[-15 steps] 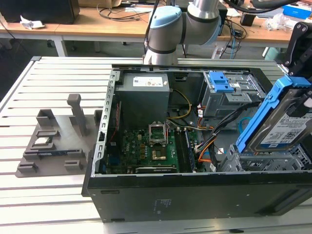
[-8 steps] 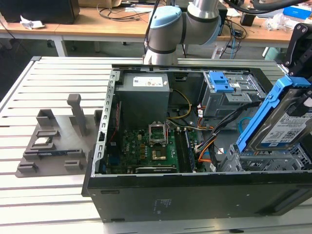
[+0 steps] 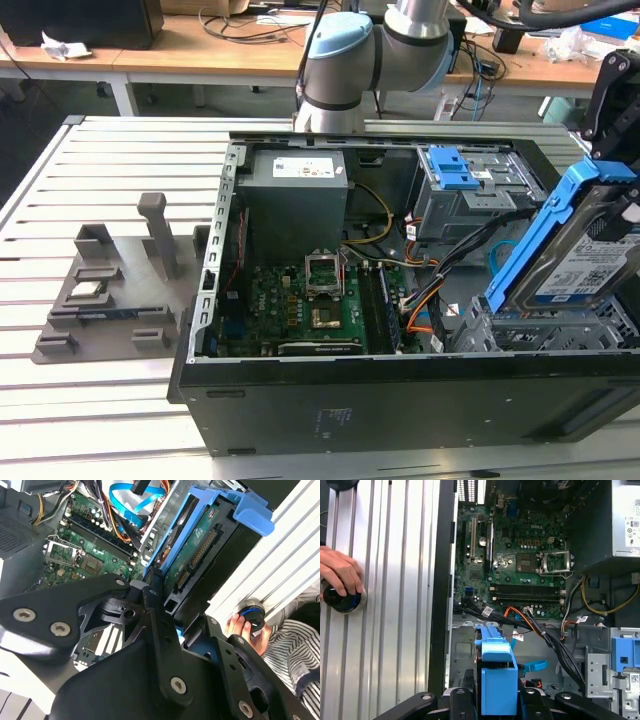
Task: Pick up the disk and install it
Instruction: 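Insert the disk into the insertion slot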
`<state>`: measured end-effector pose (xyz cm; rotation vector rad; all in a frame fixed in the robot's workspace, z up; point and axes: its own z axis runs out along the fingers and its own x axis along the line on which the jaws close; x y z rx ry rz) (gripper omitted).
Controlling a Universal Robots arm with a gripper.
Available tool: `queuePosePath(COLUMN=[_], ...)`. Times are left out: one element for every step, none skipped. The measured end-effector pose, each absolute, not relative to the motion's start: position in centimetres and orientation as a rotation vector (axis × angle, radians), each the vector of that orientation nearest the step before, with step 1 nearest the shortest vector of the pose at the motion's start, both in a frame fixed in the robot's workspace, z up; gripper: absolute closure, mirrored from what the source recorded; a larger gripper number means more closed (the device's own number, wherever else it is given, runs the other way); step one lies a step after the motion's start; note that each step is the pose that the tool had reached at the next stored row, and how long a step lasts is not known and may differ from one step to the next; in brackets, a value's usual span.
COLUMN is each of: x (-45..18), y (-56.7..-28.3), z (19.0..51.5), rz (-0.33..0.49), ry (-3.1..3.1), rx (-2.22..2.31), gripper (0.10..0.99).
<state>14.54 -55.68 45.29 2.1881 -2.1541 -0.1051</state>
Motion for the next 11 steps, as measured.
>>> queuePosePath(x=[14.7, 14.9, 14.9, 14.9, 14.9, 14.9, 14.9, 14.9, 14.9, 14.9, 14.9], y=[-55.6, -55.5, -55.4, -55.1, -55.0, -55.0, -55.0, -55.0, -55.0, -55.0, -55.0], z=[45.1, 45.0, 44.9, 44.8, 44.5, 44.3, 44.2, 43.9, 43.7, 43.6, 43.0], rz=[-0.106, -0.106, -0.106, -0.107, -0.107, -0.107, -0.107, -0.107, -0.107, -0.108, -0.107], ry=[-2.154, -2.153, -2.154, -2.154, -2.156, -2.168, -2.172, -2.172, -2.172, -2.172, -2.172], rx=[2.188, 2.187, 2.187, 2.187, 2.185, 2.173, 2.17, 2.17, 2.17, 2.17, 2.17], gripper=[0.722, 0.722, 0.722, 0.722, 0.722, 0.722, 0.722, 0.722, 0.722, 0.722, 0.722])
